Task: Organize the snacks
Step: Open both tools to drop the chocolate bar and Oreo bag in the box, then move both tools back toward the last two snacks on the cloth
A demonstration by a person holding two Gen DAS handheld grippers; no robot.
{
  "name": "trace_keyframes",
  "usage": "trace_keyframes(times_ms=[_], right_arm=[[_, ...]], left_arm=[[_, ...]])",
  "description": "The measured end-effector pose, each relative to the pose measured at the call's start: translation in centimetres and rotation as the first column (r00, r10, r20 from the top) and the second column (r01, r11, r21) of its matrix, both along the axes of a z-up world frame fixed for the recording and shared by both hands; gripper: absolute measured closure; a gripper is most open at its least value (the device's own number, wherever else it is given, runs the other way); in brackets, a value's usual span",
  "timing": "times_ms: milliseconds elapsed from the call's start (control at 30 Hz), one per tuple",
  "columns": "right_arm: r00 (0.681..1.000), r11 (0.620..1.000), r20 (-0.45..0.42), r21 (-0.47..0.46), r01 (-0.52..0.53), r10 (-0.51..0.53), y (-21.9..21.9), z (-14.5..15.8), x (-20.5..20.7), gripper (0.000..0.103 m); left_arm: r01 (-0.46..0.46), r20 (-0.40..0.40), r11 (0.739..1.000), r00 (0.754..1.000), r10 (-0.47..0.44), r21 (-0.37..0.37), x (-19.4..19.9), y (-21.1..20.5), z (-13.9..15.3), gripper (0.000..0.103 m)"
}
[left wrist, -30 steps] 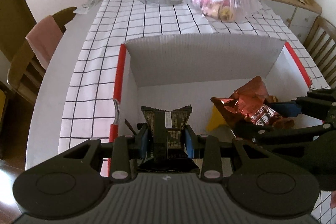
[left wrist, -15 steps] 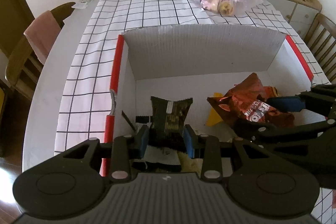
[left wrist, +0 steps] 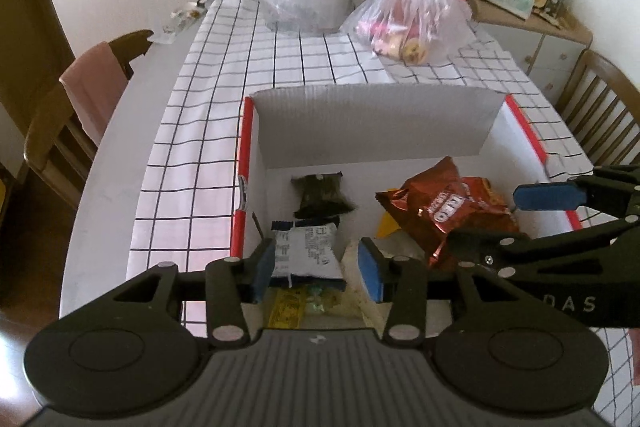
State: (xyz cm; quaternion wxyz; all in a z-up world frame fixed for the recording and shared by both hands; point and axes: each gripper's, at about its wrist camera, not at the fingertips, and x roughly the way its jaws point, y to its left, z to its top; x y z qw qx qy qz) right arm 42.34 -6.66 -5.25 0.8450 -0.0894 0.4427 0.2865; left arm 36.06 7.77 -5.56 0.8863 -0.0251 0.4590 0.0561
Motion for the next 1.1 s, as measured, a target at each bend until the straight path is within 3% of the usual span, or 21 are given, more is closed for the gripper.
trace_keyframes(times_ms=[667,1100], right_arm=[[0.998,0.995,0.066,0.103,0.014,-0.021,-3.9,5.4,-8.9,0.022],[0.999,0.984,0.049,0.177,0.006,-0.015,-6.8,5.9,-14.4,0.011]], left_arm=[[0.07,0.134,0.997,0.989,-0.068,-0.012,-9.3,-1.9,5.8,0.042],[0.107,0.175,0.994,0.979,-0.104,-0.011,-15.3,-3.5,6.5,0.033]])
